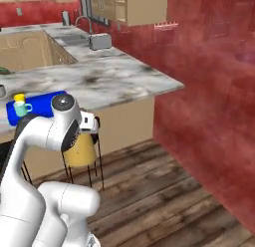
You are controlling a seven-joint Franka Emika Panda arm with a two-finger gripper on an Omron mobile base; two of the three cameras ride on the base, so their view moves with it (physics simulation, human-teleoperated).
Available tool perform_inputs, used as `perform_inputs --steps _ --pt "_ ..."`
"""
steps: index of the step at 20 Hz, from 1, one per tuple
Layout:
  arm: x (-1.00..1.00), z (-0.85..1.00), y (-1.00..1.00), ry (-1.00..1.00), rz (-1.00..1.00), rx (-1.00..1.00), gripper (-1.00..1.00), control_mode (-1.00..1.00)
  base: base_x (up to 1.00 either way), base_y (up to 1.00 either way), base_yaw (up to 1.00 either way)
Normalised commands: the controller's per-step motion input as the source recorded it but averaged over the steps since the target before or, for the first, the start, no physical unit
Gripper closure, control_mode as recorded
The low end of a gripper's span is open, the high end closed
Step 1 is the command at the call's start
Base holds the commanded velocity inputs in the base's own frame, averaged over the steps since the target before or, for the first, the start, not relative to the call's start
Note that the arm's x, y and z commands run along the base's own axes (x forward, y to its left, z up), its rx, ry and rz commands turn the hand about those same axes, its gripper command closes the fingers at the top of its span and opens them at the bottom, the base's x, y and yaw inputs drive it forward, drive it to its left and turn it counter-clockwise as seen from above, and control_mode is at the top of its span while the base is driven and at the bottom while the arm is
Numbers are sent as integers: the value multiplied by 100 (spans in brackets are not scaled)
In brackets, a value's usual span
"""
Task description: There is a tray on the dining counter. Grab the cup, mug, and pitcher and place them on the tray. The pitcher may be placed next to the tray if it cannot fit the tray.
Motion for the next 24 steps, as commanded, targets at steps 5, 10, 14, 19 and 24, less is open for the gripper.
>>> perform_inputs --steps 5,10,14,19,24 --pt "0 0 0 0 0 0 100 100 17 0 68" --pt "0 0 0 0 0 0 100 100 23 0 60" --pt "0 0 0 0 0 0 100 100 31 0 47" --pt "0 0 0 0 0 0 100 100 40 -8 31" --pt "0 0 0 0 0 0 100 100 44 -27 14"
